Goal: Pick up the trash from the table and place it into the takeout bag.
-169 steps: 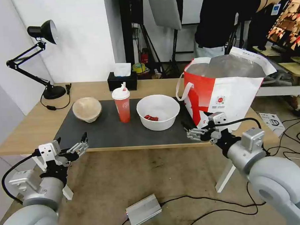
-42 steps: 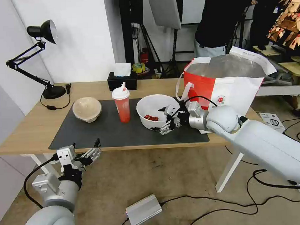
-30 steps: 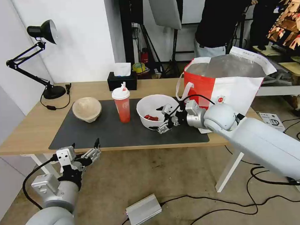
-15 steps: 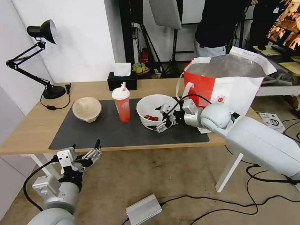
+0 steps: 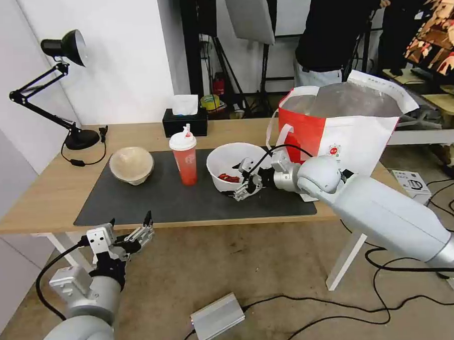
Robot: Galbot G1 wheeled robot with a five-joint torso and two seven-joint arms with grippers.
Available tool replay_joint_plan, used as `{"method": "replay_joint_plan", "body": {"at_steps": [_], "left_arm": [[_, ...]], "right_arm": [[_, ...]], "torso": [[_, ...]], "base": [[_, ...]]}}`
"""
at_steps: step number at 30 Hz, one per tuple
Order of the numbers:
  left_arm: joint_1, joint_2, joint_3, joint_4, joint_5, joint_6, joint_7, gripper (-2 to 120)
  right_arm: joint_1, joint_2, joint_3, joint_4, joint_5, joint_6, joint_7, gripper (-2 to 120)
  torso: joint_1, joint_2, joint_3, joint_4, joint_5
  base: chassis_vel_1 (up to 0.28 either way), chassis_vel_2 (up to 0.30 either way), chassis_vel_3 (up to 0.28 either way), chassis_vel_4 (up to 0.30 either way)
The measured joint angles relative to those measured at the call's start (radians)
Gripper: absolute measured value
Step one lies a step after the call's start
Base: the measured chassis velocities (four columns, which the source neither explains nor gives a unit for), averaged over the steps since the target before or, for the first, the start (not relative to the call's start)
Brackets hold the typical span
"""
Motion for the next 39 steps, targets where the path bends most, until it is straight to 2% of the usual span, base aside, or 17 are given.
{"method": "replay_joint_plan", "body": {"at_steps": [11, 15, 18, 20, 22, 25, 29, 30, 32, 33, 34, 36, 38, 39], "left_arm": [[-0.001, -0.008, 0.006, 0.003, 0.003, -0.001, 0.0, 100], [0.002, -0.008, 0.006, 0.001, 0.003, -0.001, 0.0, 100], [0.007, -0.009, 0.006, -0.004, 0.004, -0.001, 0.0, 100], [0.007, -0.009, 0.006, -0.005, 0.005, -0.001, 0.0, 100], [0.012, -0.012, 0.008, -0.008, 0.006, -0.002, 0.0, 100], [0.014, -0.016, 0.011, -0.009, 0.009, -0.002, 0.0, 100], [0.017, -0.02, 0.015, -0.012, 0.014, -0.003, 0.0, 100], [0.017, -0.02, 0.015, -0.012, 0.014, -0.003, 0.0, 100], [0.018, -0.019, 0.015, -0.012, 0.014, -0.003, 0.0, 100], [0.018, -0.019, 0.015, -0.012, 0.014, -0.003, 0.0, 100], [0.019, -0.019, 0.014, -0.013, 0.014, -0.003, 0.0, 100], [0.019, -0.019, 0.014, -0.014, 0.014, -0.004, 0.0, 100], [0.021, -0.019, 0.014, -0.016, 0.014, -0.004, 0.0, 100], [0.021, -0.019, 0.014, -0.016, 0.014, -0.004, 0.0, 100]], "right_arm": [[-0.002, 0.007, -0.005, -0.021, -0.007, 0.001, -0.002, 100], [-0.004, 0.008, -0.005, -0.026, -0.007, 0.002, -0.003, 95], [-0.008, 0.007, -0.006, -0.028, -0.006, 0.002, -0.003, 82], [-0.009, 0.007, -0.006, -0.028, -0.006, 0.002, -0.003, 80], [-0.018, 0.005, -0.002, -0.027, -0.005, 0.003, -0.003, 67], [-0.024, 0.005, 0.001, -0.027, -0.005, 0.004, -0.003, 59], [-0.027, 0.004, 0.002, -0.029, -0.003, 0.004, -0.003, 39], [-0.027, 0.004, 0.002, -0.029, -0.003, 0.004, -0.003, 39], [-0.027, 0.005, 0.002, -0.029, -0.001, 0.004, -0.002, 30], [-0.027, 0.005, 0.002, -0.029, -0.001, 0.004, -0.002, 30], [-0.028, 0.007, 0.002, -0.031, 0.0, 0.004, 0.0, 21], [-0.029, 0.008, 0.002, -0.031, 0.0, 0.004, 0.0, 21], [-0.029, 0.011, 0.001, -0.033, 0.0, 0.004, 0.002, 10], [-0.029, 0.011, 0.001, -0.033, 0.0, 0.004, 0.002, 10]], "torso": [[0.0, 0.0, 0.0, 0.0, 0.0], [0.0, 0.0, 0.0, 0.0, -0.0001], [0.0, 0.0, 0.0, 0.0, 0.0], [0.0, 0.0, 0.0, 0.0, -0.0001], [0.0, 0.0, 0.0, -0.0001, -0.0001], [0.0, 0.0, 0.0, -0.0001, -0.0001], [0.0, 0.0, 0.0, -0.0001, -0.0001], [0.0, 0.0, 0.0, -0.0001, -0.0001], [0.0, 0.0, 0.0, 0.0, -0.0001], [0.0, 0.0, 0.0, -0.0001, -0.0001], [0.0, 0.0, 0.0, 0.0, -0.0001], [0.0, 0.0, 0.0, 0.0, -0.0001], [0.0, 0.0, 0.0, 0.0, 0.0], [0.0, 0.0, 0.0, 0.0, 0.0]], "base": [[0.0, 0.0, 0.0, 0.0], [0.0, 0.0, 0.0, 0.0], [0.0, 0.0, 0.0, 0.0], [0.0, 0.0, 0.0, 0.0], [0.0, 0.0, 0.0, 0.0], [0.0, 0.0, 0.0, 0.0], [0.0, 0.0, 0.0, 0.0], [0.0, 0.0, 0.0, 0.0], [0.0, 0.0, 0.0, 0.0], [0.0, 0.0, 0.0, 0.0], [0.0, 0.0, 0.0, 0.0], [0.0, 0.0, 0.0, 0.0], [0.0, 0.0, 0.0, 0.0], [0.0, 0.0, 0.0, 0.0]]}}
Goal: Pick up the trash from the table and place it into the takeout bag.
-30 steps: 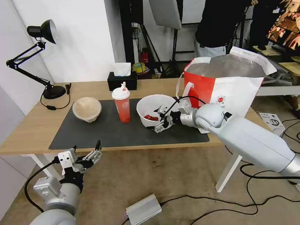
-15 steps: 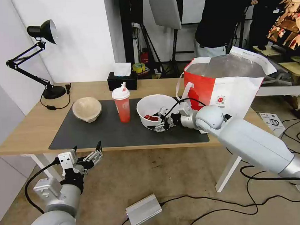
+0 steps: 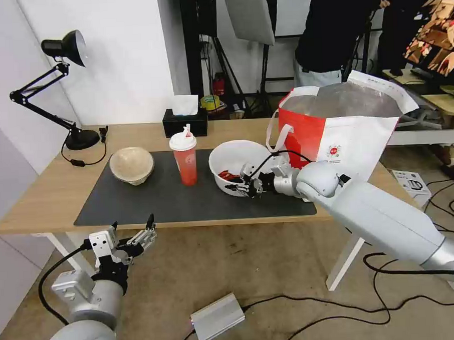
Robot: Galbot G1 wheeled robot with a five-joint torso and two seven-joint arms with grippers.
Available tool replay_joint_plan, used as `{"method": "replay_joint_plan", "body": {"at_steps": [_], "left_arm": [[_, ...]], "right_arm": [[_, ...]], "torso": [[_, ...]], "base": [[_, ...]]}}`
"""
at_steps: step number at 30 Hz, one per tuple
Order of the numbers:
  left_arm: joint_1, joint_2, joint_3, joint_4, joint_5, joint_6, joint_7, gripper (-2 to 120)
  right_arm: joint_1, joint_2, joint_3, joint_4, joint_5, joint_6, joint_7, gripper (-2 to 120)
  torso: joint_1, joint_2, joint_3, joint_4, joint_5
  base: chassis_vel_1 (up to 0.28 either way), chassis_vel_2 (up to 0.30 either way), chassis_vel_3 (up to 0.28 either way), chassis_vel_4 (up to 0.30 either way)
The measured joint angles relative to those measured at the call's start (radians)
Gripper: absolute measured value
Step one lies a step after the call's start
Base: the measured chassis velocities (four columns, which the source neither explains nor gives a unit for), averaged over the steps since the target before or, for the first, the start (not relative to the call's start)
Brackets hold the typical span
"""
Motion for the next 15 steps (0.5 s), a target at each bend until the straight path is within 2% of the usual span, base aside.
{"method": "replay_joint_plan", "body": {"at_steps": [3, 15], "left_arm": [[0.001, 0.001, -0.002, -0.001, 0.0, -0.001, 0.0, 100], [-0.004, 0.006, -0.002, -0.002, 0.0, -0.009, -0.003, 100]], "right_arm": [[0.001, 0.007, -0.002, -0.004, 0.002, 0.001, 0.005, 0], [0.013, 0.015, -0.014, -0.006, 0.027, 0.001, 0.024, 0]], "torso": [[0.0, 0.0, 0.0, -0.0001, 0.0], [0.0, 0.0, 0.0, 0.0, 0.0]], "base": [[0.0, 0.0, 0.0, 0.0], [0.0, 0.0, 0.0, 0.0]]}}
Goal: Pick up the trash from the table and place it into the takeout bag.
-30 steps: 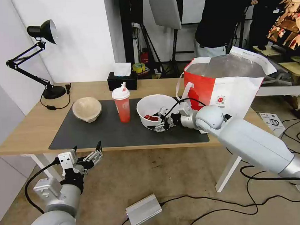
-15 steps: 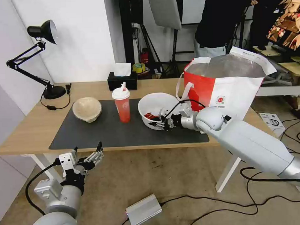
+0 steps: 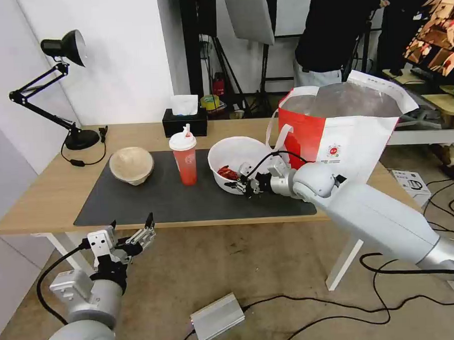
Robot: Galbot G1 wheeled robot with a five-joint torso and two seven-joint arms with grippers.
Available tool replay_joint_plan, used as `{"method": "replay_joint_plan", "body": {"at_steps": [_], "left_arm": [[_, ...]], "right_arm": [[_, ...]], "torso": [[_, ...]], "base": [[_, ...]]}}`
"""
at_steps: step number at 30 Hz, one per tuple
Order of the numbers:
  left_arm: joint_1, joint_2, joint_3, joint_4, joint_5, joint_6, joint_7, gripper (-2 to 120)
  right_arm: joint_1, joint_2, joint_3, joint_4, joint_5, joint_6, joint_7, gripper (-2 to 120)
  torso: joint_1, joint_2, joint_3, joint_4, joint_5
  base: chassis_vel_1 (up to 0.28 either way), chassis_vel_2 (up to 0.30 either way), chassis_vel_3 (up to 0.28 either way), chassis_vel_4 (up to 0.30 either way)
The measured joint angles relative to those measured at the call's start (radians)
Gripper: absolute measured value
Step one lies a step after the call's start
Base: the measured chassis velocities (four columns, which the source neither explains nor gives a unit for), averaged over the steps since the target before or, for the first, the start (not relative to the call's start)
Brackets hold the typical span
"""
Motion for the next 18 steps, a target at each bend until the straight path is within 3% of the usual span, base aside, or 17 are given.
{"method": "replay_joint_plan", "body": {"at_steps": [18], "left_arm": [[0.006, -0.008, 0.0, -0.001, 0.003, -0.002, -0.002, 100]], "right_arm": [[-0.03, -0.03, 0.037, 0.053, 0.033, 0.01, 0.018, 0]], "torso": [[0.0, 0.0, 0.0, -0.0001, 0.0001]], "base": [[0.0, 0.0, 0.0, 0.0]]}}
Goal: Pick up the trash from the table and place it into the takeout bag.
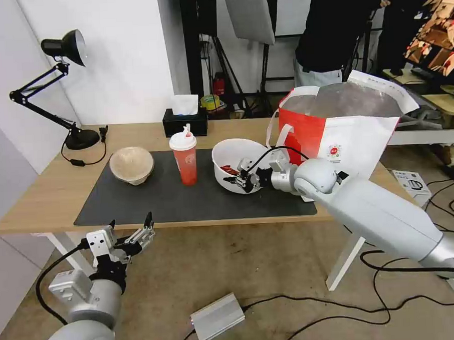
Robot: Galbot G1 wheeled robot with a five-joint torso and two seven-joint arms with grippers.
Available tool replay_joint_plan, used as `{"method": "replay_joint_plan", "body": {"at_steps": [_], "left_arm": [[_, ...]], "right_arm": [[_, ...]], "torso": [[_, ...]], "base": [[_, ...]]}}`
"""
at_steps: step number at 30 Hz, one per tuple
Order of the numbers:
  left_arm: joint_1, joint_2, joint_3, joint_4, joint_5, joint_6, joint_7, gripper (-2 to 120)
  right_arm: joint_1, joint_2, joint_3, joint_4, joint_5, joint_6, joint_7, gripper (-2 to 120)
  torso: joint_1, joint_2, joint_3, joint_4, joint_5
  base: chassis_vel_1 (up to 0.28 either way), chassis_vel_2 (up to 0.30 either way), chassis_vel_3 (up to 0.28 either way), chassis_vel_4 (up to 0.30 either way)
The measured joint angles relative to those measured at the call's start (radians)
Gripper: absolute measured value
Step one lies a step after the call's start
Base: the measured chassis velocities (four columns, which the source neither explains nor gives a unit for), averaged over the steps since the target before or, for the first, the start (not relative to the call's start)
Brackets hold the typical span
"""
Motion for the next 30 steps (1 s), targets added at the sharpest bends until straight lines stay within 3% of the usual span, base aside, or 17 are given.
{"method": "replay_joint_plan", "body": {"at_steps": [30], "left_arm": [[0.012, -0.011, 0.007, -0.002, 0.013, -0.001, 0.0, 100]], "right_arm": [[0.019, -0.048, 0.017, 0.125, 0.04, 0.003, 0.017, 0]], "torso": [[0.0, 0.0, 0.0, 0.0, -0.0001]], "base": [[0.0, 0.0, 0.0, 0.0]]}}
